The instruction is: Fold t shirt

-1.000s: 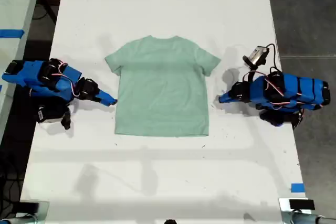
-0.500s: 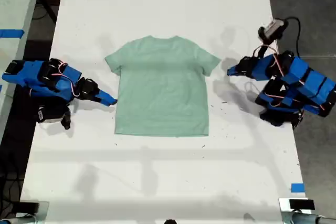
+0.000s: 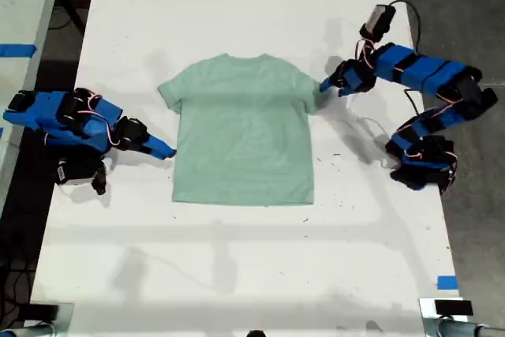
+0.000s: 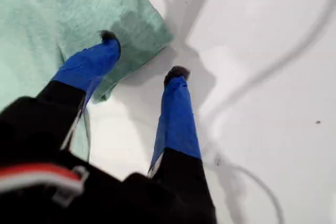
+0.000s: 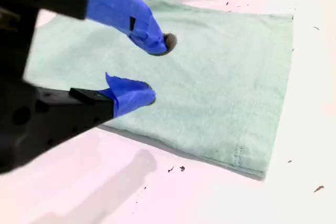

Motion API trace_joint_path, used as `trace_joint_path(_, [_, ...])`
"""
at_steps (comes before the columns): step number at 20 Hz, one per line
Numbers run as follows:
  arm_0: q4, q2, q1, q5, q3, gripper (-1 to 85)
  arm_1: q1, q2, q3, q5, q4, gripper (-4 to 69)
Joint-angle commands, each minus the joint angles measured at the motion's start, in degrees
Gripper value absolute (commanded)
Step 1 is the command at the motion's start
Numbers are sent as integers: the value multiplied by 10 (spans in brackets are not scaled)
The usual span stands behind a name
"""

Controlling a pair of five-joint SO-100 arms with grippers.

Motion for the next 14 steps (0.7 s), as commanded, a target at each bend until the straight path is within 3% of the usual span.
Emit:
trace_joint_path(1, [2,4,4,3,4,115,-11,-48,-34,-11,-64,208])
trace_joint_path(2, [2,4,4,3,4,115,-13,-54,-41,-14,-64,205])
trace_joint_path(3, [2,4,4,3,4,115,-12,-54,-40,-15,-63,5])
trace_joint_path(9, [2,4,4,3,4,115,-68,-22,-62,-40,-63,19])
trace_joint_path(14, [2,4,4,3,4,115,-230,-4,-159,-18,-114,19])
